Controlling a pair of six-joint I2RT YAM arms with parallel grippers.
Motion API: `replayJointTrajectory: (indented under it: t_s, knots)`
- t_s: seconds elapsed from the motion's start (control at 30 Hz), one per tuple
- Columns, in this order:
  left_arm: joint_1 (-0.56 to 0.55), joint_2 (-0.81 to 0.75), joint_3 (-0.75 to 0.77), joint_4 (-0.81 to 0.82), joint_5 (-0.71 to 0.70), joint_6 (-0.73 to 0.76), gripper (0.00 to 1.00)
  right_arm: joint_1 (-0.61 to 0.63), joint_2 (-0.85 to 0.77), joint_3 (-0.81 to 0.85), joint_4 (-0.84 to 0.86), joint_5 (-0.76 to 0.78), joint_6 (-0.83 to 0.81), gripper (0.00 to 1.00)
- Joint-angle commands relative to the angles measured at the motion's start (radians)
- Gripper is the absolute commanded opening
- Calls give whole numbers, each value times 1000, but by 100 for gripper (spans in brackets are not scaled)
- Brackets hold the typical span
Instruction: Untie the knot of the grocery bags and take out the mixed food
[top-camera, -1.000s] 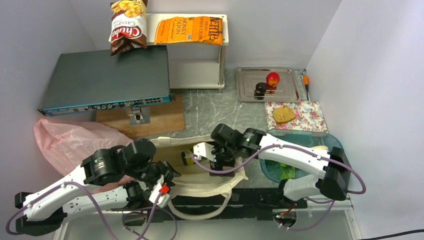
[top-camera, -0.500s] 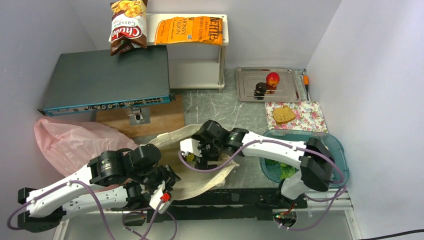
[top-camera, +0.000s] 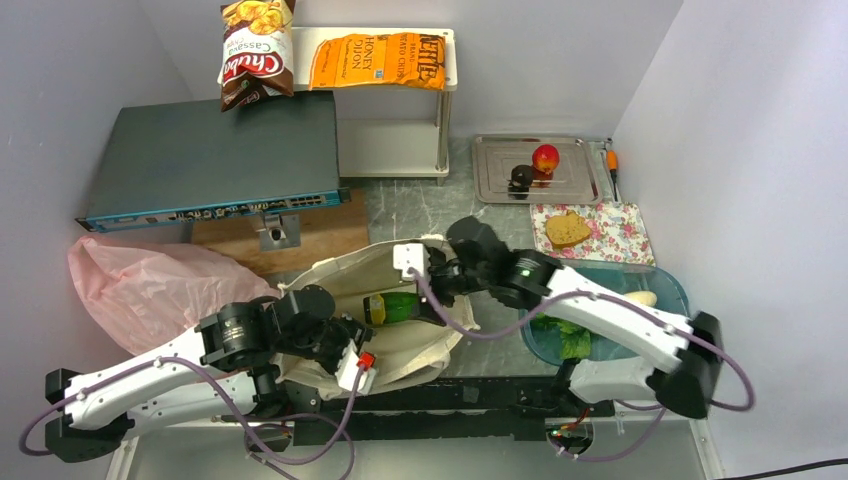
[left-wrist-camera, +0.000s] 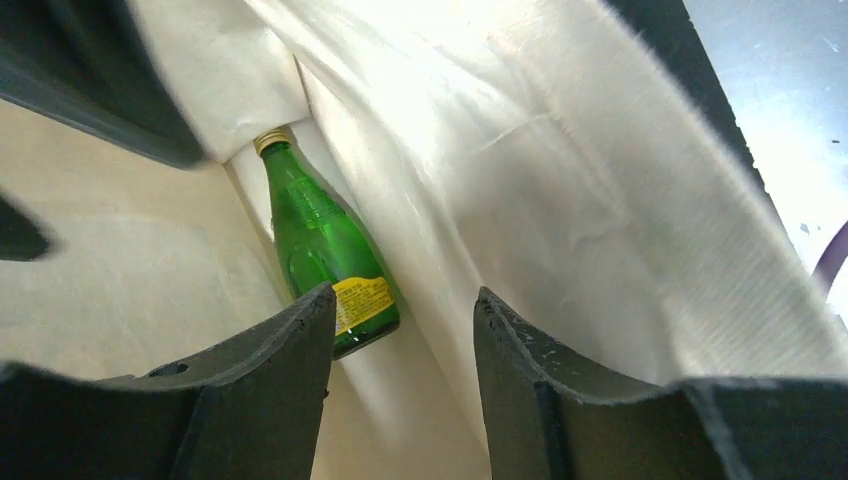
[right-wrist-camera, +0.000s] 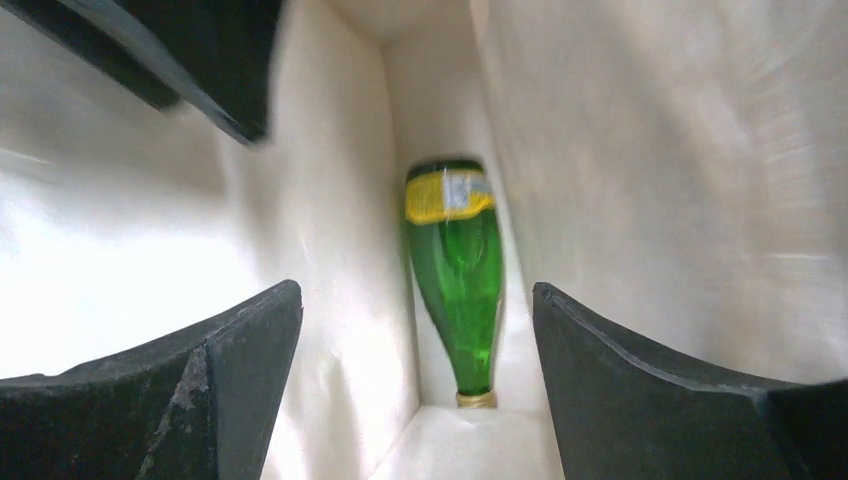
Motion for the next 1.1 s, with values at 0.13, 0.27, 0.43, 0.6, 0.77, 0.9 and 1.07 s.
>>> replayJointTrajectory:
  t_s: [0.13, 0.27, 0.43, 0.6, 0.77, 0.9, 1.07]
  knots:
    - [-3, 70, 60, 112, -106, -94, 62, 10, -210, 160, -62, -20, 71, 85]
    - [-4, 236, 135, 127, -200, -112, 69, 10, -263, 165, -118, 74, 118, 85]
    - [0, 381, 135, 173, -304, -117, 70, 8, -353, 121, -103, 200, 193, 85]
    - [73, 533, 184, 156, -321, -196, 74, -50, -380, 135, -119, 216, 235, 85]
    - [99, 677, 223, 163, -325, -227, 80, -70, -394, 129, -117, 204, 242, 86]
    - [114, 781, 236, 165, -301, -253, 81, -73, -397, 125, -112, 213, 238, 87]
    - [151, 921, 252, 149, -300, -265, 81, -75, -399, 123, -106, 209, 242, 88]
